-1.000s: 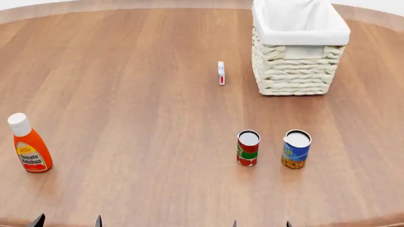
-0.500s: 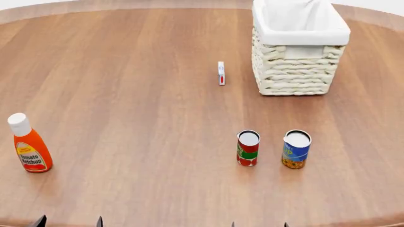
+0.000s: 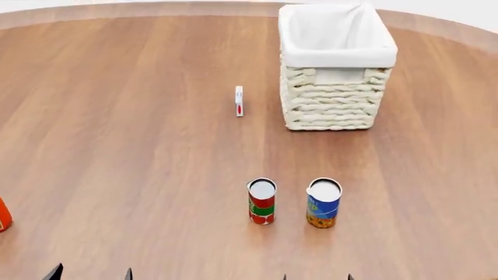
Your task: Pick up the cream cheese box, and put it in the basket.
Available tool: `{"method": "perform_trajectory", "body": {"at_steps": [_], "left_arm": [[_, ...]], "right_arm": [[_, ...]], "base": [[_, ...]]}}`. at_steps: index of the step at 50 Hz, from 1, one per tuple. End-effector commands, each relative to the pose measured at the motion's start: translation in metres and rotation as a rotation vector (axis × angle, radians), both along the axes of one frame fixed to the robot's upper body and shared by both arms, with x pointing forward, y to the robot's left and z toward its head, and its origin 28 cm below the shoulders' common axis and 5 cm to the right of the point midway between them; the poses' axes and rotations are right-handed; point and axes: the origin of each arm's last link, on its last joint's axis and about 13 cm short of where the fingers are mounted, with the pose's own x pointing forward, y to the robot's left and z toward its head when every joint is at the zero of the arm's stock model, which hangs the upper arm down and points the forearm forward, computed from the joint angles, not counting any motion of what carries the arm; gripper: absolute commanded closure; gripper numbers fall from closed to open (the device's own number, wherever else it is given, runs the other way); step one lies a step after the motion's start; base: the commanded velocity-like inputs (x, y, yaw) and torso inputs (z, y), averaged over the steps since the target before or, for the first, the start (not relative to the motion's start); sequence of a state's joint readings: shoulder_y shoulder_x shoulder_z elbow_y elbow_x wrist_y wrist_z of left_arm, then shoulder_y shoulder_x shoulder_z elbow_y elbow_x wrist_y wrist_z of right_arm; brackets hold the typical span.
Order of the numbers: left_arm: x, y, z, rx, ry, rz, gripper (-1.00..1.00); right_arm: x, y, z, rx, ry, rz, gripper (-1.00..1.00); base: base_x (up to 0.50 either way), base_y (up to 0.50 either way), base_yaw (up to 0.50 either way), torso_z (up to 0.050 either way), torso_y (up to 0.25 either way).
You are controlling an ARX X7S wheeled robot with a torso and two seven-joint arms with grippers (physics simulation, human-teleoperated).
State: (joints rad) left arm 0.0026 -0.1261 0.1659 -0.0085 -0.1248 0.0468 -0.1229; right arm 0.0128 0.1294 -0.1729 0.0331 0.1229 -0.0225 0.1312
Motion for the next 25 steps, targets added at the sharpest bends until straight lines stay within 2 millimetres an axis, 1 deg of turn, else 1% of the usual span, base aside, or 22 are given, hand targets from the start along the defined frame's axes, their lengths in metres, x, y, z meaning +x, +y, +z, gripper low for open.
{"method": "perform_trajectory", "body": {"at_steps": [1, 25], "left_arm": [[-0.0016, 0.0002, 0.0014, -0.007, -0.009, -0.006, -1.00], [-0.0011, 0.0013, -0.0020, -0.021, 0.005, -0.007, -1.00]], "right_arm": [[0.0003, 0.0002, 0.0001, 0.001, 0.002, 0.005, -1.00], [-0.0006, 0.0013, -0.0032, -0.001, 0.009, 0.011, -1.00]], "base": [[0.21, -0.17, 0.00, 0.000, 0.000], [0.24, -0.17, 0.00, 0.000, 0.000]]}}
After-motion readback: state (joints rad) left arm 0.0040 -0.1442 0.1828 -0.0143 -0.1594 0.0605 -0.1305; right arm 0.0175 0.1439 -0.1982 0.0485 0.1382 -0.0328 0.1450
